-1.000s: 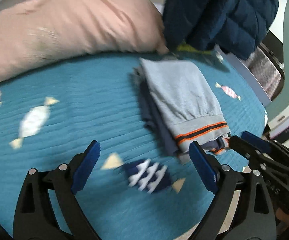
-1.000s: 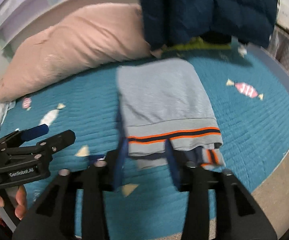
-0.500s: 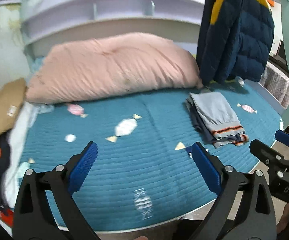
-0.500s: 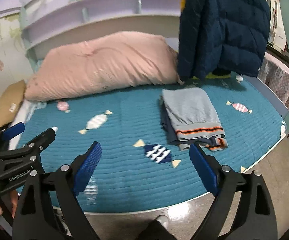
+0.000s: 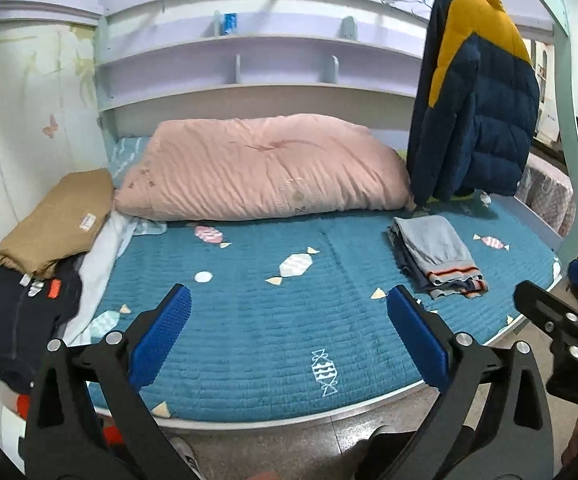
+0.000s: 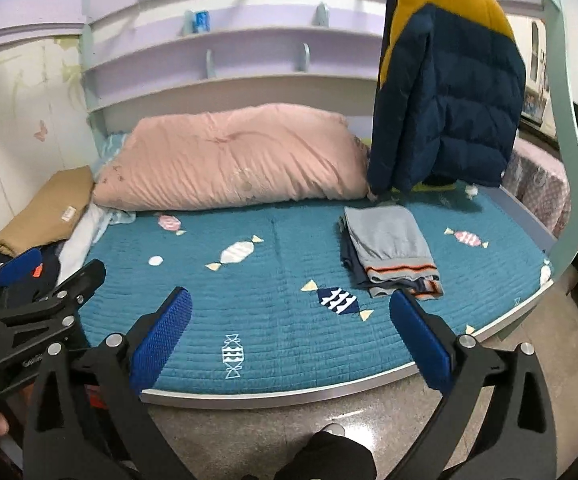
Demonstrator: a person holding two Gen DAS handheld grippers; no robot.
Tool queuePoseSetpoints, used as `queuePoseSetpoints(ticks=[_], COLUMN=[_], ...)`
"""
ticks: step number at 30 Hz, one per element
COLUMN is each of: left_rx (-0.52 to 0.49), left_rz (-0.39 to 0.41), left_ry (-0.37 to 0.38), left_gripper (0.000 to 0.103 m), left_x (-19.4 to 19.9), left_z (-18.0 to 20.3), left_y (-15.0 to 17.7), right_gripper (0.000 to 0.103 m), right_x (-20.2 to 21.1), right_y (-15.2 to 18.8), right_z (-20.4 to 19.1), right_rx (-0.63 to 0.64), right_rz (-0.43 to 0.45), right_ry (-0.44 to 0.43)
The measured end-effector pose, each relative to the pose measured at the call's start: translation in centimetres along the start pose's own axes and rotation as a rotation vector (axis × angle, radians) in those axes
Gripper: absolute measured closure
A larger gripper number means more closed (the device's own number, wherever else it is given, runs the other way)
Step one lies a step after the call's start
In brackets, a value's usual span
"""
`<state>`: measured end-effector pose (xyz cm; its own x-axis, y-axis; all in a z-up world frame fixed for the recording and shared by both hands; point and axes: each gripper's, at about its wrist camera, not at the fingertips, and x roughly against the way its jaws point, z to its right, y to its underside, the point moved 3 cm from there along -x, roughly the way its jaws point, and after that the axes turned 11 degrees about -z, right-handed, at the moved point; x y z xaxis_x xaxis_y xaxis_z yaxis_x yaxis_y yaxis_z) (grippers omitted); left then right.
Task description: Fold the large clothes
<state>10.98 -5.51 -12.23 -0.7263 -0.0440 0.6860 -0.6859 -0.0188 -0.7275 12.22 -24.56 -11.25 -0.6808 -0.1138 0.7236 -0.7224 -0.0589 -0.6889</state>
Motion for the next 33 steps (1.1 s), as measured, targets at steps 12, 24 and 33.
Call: queuePoseSetpoints(ticks=[12,24,33], left_rx=[0.015,0.003,-0.005], left_rz=[0.105,0.223,0.253], left_ry=[-0.03,-0.07,-0.052], left_gripper=[0.005,0.005,0.005], left_x=[10.2,16.4,18.4], left_z=[-2.0,-2.0,-1.8], left_y=[3.0,3.8,4.4], right_gripper=[0.007,0.007,0.007], right_x=[8.7,13.2,15.2], right_y=[2.4,3.7,4.5], right_z=[-2.9,-3.5,-3.7], right_rx=[0.048,0.07,0.069], right_rz=[0.136,0.242,0.281], right_ry=[-0.027,-0.038,-0.061])
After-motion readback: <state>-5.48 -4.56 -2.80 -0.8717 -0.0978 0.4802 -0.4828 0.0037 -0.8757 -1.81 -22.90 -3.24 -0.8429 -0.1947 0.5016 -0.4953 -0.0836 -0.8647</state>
